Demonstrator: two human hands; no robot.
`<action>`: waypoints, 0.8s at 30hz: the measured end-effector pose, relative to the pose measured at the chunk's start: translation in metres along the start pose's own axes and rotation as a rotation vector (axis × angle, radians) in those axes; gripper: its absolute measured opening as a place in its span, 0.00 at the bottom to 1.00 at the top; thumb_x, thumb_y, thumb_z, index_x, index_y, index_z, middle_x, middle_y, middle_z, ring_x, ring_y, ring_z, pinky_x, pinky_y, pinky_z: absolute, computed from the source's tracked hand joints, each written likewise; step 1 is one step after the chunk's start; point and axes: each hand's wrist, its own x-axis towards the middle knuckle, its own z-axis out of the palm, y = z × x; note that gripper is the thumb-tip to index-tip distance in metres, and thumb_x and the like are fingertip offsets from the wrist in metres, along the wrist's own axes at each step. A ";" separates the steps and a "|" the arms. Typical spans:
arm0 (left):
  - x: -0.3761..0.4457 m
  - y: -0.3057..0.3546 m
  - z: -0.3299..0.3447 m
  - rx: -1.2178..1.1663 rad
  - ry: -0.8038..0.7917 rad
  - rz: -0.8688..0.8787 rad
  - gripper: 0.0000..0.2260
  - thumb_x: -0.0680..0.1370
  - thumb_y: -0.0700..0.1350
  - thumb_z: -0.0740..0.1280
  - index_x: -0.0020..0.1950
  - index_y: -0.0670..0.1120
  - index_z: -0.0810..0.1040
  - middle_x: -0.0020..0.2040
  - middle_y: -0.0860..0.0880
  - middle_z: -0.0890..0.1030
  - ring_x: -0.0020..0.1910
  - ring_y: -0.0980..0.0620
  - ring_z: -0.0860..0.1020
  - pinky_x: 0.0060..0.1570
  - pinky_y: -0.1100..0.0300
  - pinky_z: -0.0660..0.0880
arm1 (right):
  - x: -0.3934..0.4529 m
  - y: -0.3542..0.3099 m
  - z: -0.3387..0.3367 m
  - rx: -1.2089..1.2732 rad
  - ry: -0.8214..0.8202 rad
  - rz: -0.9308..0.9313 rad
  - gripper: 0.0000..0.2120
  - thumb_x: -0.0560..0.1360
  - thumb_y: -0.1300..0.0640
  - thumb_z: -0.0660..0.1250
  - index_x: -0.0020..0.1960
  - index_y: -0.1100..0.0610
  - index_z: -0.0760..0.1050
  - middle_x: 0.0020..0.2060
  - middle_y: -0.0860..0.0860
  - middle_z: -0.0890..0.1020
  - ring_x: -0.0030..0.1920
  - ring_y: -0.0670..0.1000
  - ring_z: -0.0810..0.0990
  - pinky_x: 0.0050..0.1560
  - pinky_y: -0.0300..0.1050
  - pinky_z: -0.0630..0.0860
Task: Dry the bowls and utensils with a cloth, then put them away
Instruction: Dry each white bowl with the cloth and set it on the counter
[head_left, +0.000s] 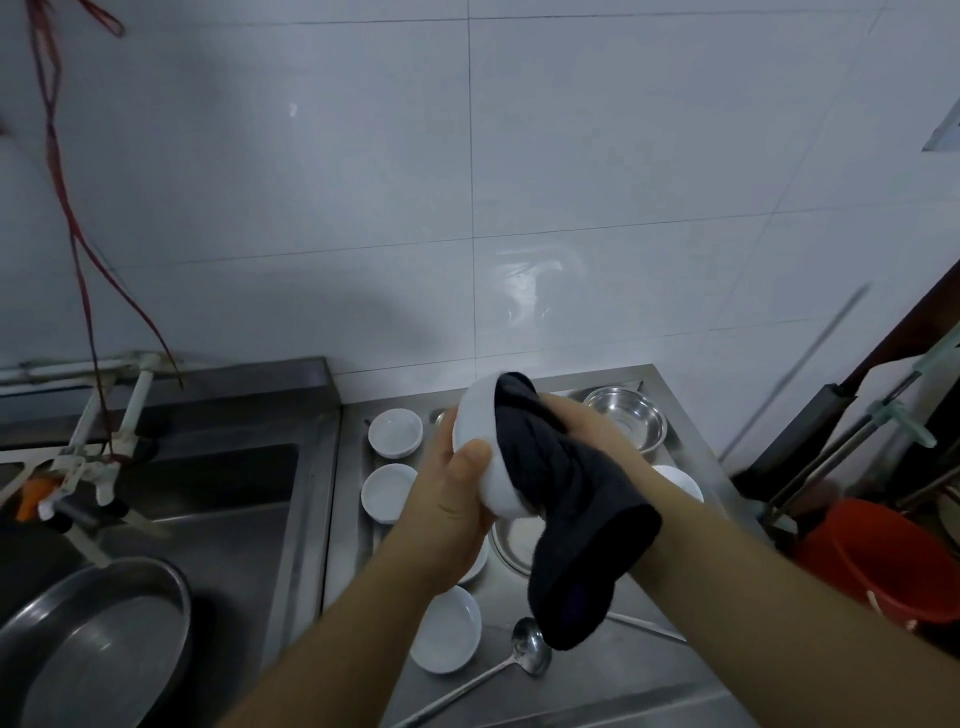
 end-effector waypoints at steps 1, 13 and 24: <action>0.000 0.000 0.002 -0.020 0.037 -0.007 0.51 0.68 0.66 0.80 0.80 0.39 0.64 0.72 0.28 0.72 0.71 0.26 0.73 0.68 0.31 0.73 | 0.000 -0.003 0.001 -0.028 0.038 0.024 0.12 0.87 0.60 0.60 0.51 0.58 0.81 0.47 0.56 0.83 0.52 0.54 0.82 0.63 0.41 0.79; 0.007 0.000 -0.010 0.106 0.158 0.086 0.47 0.67 0.69 0.79 0.78 0.45 0.70 0.70 0.35 0.78 0.68 0.32 0.79 0.60 0.36 0.80 | -0.001 -0.004 0.002 -1.097 0.000 -0.412 0.11 0.82 0.55 0.61 0.57 0.54 0.81 0.53 0.50 0.81 0.49 0.55 0.81 0.51 0.56 0.80; 0.001 0.000 -0.022 0.484 -0.008 0.181 0.39 0.70 0.59 0.73 0.79 0.51 0.67 0.68 0.48 0.77 0.68 0.46 0.79 0.59 0.56 0.81 | -0.017 0.013 -0.007 0.479 -0.205 0.221 0.25 0.77 0.38 0.65 0.52 0.58 0.89 0.50 0.60 0.88 0.46 0.55 0.89 0.42 0.47 0.84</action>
